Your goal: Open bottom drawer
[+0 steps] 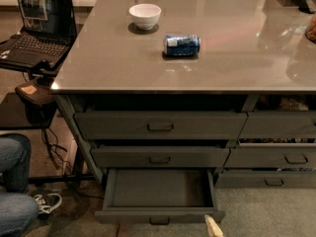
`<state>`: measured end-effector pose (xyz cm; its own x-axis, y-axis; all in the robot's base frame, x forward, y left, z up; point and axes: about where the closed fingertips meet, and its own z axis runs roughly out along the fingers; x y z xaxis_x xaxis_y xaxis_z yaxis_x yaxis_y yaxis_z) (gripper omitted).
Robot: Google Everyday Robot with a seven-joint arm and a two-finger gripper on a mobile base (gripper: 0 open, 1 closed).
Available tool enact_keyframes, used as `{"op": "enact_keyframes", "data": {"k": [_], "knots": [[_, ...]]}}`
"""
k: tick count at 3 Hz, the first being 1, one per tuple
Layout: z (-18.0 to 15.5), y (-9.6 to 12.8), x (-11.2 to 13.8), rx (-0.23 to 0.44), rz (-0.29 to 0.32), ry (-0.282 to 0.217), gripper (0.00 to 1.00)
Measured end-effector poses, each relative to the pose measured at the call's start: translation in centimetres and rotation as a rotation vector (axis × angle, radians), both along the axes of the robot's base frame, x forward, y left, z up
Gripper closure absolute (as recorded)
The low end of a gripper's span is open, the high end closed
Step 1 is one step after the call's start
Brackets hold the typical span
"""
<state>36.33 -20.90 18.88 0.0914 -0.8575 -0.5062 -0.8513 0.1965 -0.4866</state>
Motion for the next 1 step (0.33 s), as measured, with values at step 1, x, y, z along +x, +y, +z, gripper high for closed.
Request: {"op": "enact_keyframes", "data": {"k": [1], "knots": [[0.0, 0.0, 0.0, 0.0, 0.0, 0.0, 0.0]]}}
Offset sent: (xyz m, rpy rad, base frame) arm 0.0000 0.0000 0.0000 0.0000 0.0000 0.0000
